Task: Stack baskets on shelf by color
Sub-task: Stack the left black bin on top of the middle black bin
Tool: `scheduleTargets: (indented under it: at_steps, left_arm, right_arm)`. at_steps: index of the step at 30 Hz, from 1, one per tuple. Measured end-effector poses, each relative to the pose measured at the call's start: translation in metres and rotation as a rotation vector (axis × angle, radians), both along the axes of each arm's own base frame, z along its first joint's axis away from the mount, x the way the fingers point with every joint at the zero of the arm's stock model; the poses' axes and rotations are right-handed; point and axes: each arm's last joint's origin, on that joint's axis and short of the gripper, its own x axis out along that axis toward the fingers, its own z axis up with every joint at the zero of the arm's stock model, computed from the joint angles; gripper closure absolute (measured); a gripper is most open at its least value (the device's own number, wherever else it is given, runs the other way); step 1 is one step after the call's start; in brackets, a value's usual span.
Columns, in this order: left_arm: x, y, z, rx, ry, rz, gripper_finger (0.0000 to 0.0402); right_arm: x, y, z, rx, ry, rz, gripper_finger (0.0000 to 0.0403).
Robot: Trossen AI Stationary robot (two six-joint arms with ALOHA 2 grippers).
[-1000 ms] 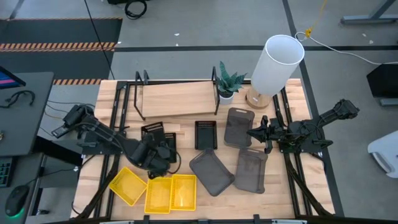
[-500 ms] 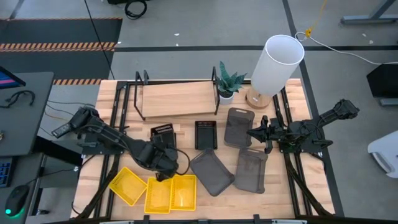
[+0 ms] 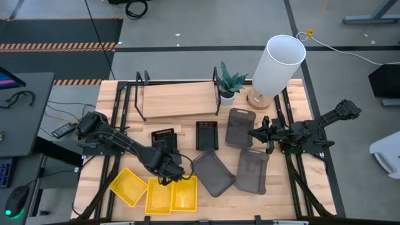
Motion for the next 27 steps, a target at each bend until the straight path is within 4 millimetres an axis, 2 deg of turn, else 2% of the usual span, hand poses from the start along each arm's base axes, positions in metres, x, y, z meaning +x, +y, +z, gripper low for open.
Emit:
scheduleTargets:
  at_steps: [7,22,27]
  left_arm:
    - [0.0025,-0.0019,-0.0037,-0.020,0.003,0.000,0.0389]
    - [0.0039,-0.0012,-0.0035,0.003,-0.023,0.013,0.0269]
    - [0.0031,-0.0006,-0.0034,0.014,-0.015,0.005,0.0257]
  right_arm:
    - [-0.0001,0.0000,0.0014,0.006,-0.014,0.000,0.0387]
    - [-0.0001,0.0000,0.0019,0.008,-0.019,0.000,0.0387]
    - [-0.0001,0.0000,0.0018,0.008,-0.019,0.000,0.0387]
